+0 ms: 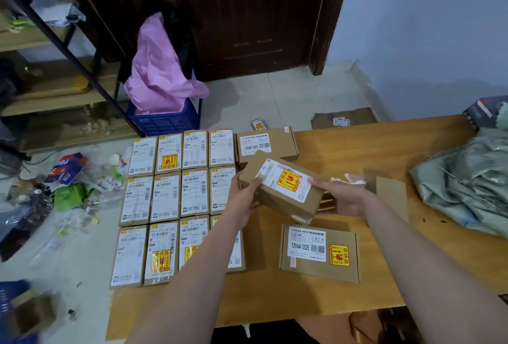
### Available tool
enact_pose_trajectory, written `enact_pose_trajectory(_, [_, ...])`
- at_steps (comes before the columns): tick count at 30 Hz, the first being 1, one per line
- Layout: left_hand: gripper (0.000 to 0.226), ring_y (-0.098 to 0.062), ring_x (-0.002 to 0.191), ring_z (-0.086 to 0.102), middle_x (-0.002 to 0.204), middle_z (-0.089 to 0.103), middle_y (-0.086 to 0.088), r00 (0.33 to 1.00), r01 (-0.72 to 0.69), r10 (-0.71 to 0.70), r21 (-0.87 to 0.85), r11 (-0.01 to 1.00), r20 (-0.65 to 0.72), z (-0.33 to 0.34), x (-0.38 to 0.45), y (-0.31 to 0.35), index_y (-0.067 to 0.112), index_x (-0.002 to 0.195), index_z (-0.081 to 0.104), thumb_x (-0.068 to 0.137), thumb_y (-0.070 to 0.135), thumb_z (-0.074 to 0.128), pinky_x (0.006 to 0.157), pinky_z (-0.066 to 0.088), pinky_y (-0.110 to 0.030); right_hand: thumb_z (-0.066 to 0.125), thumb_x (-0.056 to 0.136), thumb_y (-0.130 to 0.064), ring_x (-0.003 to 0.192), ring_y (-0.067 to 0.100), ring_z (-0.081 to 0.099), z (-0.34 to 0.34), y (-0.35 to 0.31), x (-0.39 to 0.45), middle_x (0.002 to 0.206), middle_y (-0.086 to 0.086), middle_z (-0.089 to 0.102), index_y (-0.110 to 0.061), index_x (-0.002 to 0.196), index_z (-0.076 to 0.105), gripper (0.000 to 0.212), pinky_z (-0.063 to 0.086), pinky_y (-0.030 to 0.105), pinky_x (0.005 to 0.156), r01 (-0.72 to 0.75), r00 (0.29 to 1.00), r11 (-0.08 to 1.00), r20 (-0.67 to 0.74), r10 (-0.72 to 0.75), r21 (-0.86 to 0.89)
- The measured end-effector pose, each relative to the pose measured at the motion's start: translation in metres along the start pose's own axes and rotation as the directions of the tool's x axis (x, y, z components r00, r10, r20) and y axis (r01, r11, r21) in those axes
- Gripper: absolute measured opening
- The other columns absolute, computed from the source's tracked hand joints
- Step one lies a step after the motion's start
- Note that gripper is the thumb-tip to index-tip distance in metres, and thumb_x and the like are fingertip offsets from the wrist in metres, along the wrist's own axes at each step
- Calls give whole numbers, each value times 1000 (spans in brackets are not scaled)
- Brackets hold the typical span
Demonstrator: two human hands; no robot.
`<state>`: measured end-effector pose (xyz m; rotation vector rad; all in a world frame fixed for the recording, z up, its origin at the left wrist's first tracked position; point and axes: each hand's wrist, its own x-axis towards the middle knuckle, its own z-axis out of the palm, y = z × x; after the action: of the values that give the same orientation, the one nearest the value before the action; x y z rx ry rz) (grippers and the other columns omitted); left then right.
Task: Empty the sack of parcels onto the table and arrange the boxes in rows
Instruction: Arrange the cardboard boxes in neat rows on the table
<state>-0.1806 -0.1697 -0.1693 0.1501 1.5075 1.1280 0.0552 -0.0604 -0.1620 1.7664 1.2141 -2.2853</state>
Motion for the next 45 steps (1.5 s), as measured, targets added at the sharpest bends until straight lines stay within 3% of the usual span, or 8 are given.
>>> enact_pose_trajectory(5, [55, -24, 107, 65, 125, 65, -3, 997, -72, 63, 207, 976, 47, 3, 6, 4, 27, 133, 50, 85, 38, 74, 94, 55, -48, 78, 69, -54, 113, 21, 61, 7, 1, 2, 123, 8, 68, -13, 125, 64, 71, 43, 41, 105, -20, 993, 993, 110, 33, -116])
enact_pose_trajectory(11, [53, -21, 116, 62, 134, 61, -1, 981, -186, 152, 366, 912, 121, 5, 6, 20, 31, 139, 47, 91, 46, 64, 101, 51, -44, 74, 85, -33, 101, 24, 71, 53, -13, 14, 108, 6, 75, -19, 128, 56, 49, 55, 43, 92, 62, 994, 996, 90, -57, -57])
enact_pose_trajectory(16, [46, -33, 142, 33, 155, 39, -5, 891, -211, 451, 921, 326, 44, -36, 17, 12, 25, 150, 37, 105, 34, 36, 115, 31, -48, 82, 77, -34, 96, 20, 72, 82, -11, 41, 108, 3, 74, -20, 139, 47, 72, 57, 40, 86, 68, 997, 997, -32, -69, -41])
enact_pose_trajectory(18, [51, -37, 150, 10, 164, 15, -1, 933, -124, 352, 983, 137, 68, -58, 22, 4, 34, 154, 24, 105, 30, 37, 119, 13, -58, 82, 78, -35, 94, 18, 71, 91, -9, 48, 112, 4, 73, -19, 141, 43, 75, 56, 34, 75, 43, 995, 999, -85, -44, -10])
enact_pose_trajectory(21, [62, -37, 151, -5, 166, -2, 5, 975, -57, 214, 998, 8, 54, -77, 23, -8, 41, 155, 9, 104, 33, 42, 116, 4, -66, 80, 81, -30, 96, 21, 68, 103, -7, 57, 119, 7, 69, -18, 141, 40, 73, 53, 33, 71, 26, 992, 999, -128, -22, 27])
enact_pose_trajectory(28, [82, -34, 151, -1, 165, -3, 10, 980, -42, 195, 998, -49, 51, -83, 28, -17, 45, 154, 5, 96, 30, 60, 113, 15, -70, 80, 77, -39, 115, 25, 62, 116, -13, 77, 127, 4, 65, -20, 142, 39, 79, 45, 49, 104, 23, 991, 999, -131, -18, 34])
enact_pose_trajectory(39, [82, -36, 151, 0, 165, -4, 10, 981, -67, 175, 995, -74, 79, -88, 29, -14, 44, 154, 4, 96, 28, 60, 112, 20, -70, 77, 82, -32, 117, 25, 60, 124, -23, 83, 132, 4, 63, -24, 150, 27, 85, 46, 43, 92, 21, 989, 999, -143, -25, -28])
enact_pose_trajectory(45, [83, -35, 151, -1, 165, -5, 10, 981, -72, 177, 995, -72, 83, -88, 28, -14, 44, 155, 4, 97, 26, 60, 112, 19, -70, 70, 89, -29, 115, 25, 63, 132, -18, 85, 129, 4, 64, -19, 144, 39, 64, 46, 44, 100, 28, 978, 998, -207, -38, -48])
